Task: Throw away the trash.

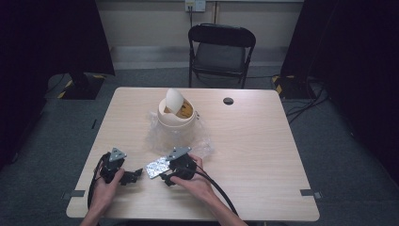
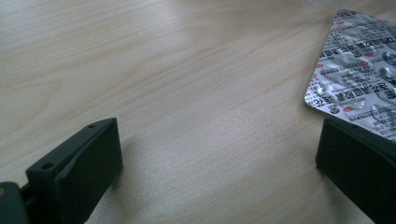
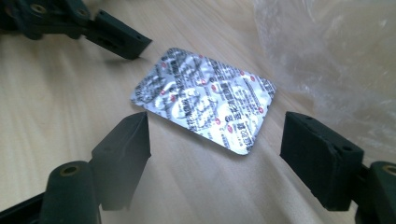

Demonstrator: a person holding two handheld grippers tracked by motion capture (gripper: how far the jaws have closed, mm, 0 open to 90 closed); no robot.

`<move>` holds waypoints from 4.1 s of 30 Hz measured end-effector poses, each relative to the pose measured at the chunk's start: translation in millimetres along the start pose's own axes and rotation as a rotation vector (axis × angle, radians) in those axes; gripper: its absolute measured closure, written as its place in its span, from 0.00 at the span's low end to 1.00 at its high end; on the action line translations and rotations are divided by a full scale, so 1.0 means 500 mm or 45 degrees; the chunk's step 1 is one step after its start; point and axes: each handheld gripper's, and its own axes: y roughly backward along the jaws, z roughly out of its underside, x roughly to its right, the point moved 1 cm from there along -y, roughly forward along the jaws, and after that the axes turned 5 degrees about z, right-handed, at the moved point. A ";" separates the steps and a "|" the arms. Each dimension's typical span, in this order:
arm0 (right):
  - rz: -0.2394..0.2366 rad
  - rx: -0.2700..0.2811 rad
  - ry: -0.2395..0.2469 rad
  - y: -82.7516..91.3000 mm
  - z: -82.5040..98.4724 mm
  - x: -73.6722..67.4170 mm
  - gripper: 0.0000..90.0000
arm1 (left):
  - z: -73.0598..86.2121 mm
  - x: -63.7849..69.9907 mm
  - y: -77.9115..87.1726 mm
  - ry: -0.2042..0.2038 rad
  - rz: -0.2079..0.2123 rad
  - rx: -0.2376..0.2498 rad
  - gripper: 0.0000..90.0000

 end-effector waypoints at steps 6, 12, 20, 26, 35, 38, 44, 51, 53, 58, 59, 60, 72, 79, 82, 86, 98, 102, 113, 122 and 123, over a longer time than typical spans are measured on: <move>0.003 0.011 -0.014 -0.024 0.005 0.013 0.25 | 0.000 0.000 0.000 -0.001 0.000 0.000 0.00; -0.024 0.044 0.014 -0.032 0.002 0.010 0.28 | 0.000 0.000 0.000 0.000 0.000 0.000 0.00; -0.119 0.070 0.077 -0.043 -0.013 0.001 0.27 | 0.000 0.000 0.000 0.000 0.000 0.000 0.00; -0.128 0.045 0.086 -0.038 -0.006 -0.005 0.25 | 0.000 0.000 0.000 -0.001 0.000 0.000 0.00; -0.178 -0.009 0.099 -0.015 0.026 -0.026 0.26 | 0.000 0.000 0.000 -0.001 0.000 -0.001 0.00; -0.135 0.041 0.085 -0.003 0.022 -0.024 0.27 | 0.000 0.000 0.000 0.000 0.000 0.001 0.00; -0.104 0.052 0.065 -0.012 -0.004 0.000 0.20 | 0.000 0.000 0.000 -0.002 -0.001 0.000 0.00; -0.060 0.063 0.089 -0.059 -0.031 0.016 0.20 | 0.000 0.000 0.000 -0.004 -0.002 -0.001 0.00; -0.069 0.073 0.092 -0.064 -0.037 0.015 0.20 | 0.000 -0.001 0.000 -0.008 -0.002 -0.005 0.00; -0.172 0.068 0.104 -0.099 -0.067 0.015 0.20 | 0.000 -0.001 0.000 -0.008 -0.002 -0.004 0.00; -0.191 0.061 0.107 -0.102 -0.070 0.016 0.20 | 0.000 -0.001 0.000 -0.008 -0.002 -0.004 0.00; -0.194 0.054 0.118 -0.105 -0.071 0.019 0.20 | 0.000 -0.001 0.000 -0.007 -0.002 -0.004 0.00; -0.305 -0.060 0.181 -0.050 -0.011 0.029 0.18 | 0.000 -0.001 0.000 -0.007 -0.002 -0.003 0.00; -0.203 -0.022 0.241 -0.014 0.032 0.007 0.19 | 0.000 -0.001 0.001 -0.010 -0.002 -0.006 0.00; -0.200 -0.006 0.238 -0.014 0.035 0.008 0.19 | 0.000 -0.001 0.000 -0.007 -0.002 -0.003 0.00; -0.194 0.008 0.230 -0.020 0.029 0.011 0.27 | 0.000 0.000 0.000 -0.005 0.000 -0.003 0.00; -0.171 0.039 0.157 -0.016 0.024 0.019 0.38 | 0.000 -0.001 0.000 -0.007 -0.002 -0.003 0.00; -0.163 0.068 0.140 0.001 0.015 0.022 0.38 | 0.000 -0.001 0.000 -0.007 -0.001 -0.004 0.00; -0.092 0.142 0.075 0.099 -0.016 0.054 0.38 | 0.000 0.000 0.000 -0.004 0.000 -0.003 0.00; -0.018 0.191 0.036 0.183 -0.036 0.103 0.38 | 0.000 0.000 0.000 -0.004 0.000 -0.003 0.00; -0.013 0.189 0.027 0.187 -0.036 0.107 0.38 | 0.000 0.000 0.000 -0.004 0.000 -0.003 0.00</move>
